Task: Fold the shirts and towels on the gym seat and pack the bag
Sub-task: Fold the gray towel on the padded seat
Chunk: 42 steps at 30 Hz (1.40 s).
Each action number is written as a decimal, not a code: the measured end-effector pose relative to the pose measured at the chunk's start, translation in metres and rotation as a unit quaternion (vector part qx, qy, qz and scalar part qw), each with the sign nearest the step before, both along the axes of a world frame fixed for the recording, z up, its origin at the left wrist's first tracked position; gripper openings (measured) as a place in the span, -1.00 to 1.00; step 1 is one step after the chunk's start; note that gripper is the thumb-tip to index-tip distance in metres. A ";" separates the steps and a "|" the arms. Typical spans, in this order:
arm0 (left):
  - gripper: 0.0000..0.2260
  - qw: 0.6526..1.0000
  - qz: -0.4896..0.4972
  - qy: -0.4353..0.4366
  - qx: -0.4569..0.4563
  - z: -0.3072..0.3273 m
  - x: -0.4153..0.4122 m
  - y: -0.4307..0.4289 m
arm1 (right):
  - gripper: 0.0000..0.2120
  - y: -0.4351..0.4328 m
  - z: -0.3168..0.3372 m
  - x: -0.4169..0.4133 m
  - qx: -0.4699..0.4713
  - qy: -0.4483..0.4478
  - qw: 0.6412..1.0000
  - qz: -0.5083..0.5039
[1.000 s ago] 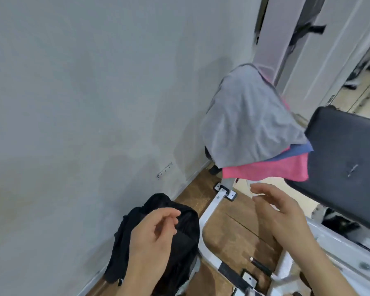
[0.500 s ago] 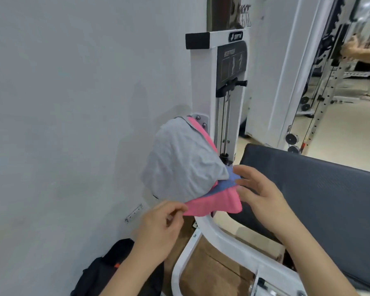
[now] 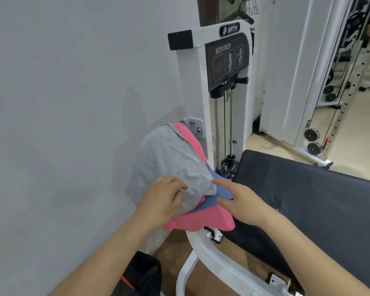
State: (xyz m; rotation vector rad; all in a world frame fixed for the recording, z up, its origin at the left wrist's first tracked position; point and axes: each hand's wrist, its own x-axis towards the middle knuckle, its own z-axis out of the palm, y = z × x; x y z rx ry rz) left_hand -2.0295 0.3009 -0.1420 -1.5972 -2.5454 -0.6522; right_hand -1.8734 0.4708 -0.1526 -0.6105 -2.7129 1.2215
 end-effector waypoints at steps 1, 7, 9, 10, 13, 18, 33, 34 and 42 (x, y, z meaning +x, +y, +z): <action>-0.69 1.000 0.004 0.016 0.005 0.004 -0.011 0.006 | -0.49 0.002 0.002 -0.007 0.010 0.023 1.000 0.001; -0.72 0.995 0.021 0.094 0.010 0.029 -0.071 0.050 | -0.46 0.011 0.004 -0.056 0.047 0.109 0.993 -0.011; -0.67 0.997 0.011 0.082 0.007 0.037 -0.091 0.071 | -0.45 0.016 0.004 -0.078 0.054 0.124 0.990 -0.031; -0.65 0.997 0.007 0.074 -0.006 0.040 -0.101 0.082 | -0.44 0.018 0.005 -0.089 0.046 0.126 0.990 -0.043; -0.58 0.987 0.009 0.128 -0.097 0.047 -0.123 0.113 | -0.36 0.024 0.006 -0.119 -0.008 0.117 0.992 -0.053; -0.75 0.968 0.029 0.173 -0.181 0.044 -0.145 0.137 | -0.19 0.032 -0.001 -0.154 -0.027 0.089 0.992 -0.080; -0.81 0.969 -0.045 0.222 0.098 0.064 -0.197 0.105 | -0.89 0.025 0.042 -0.184 -0.062 0.222 0.972 -0.037; -0.82 0.970 -0.037 0.201 0.133 0.066 -0.204 0.096 | -0.86 0.023 0.042 -0.181 -0.065 0.184 0.981 -0.006; -0.76 0.804 0.270 -0.086 0.523 0.074 -0.221 0.000 | -0.80 0.008 0.042 -0.166 -0.131 0.120 0.980 0.090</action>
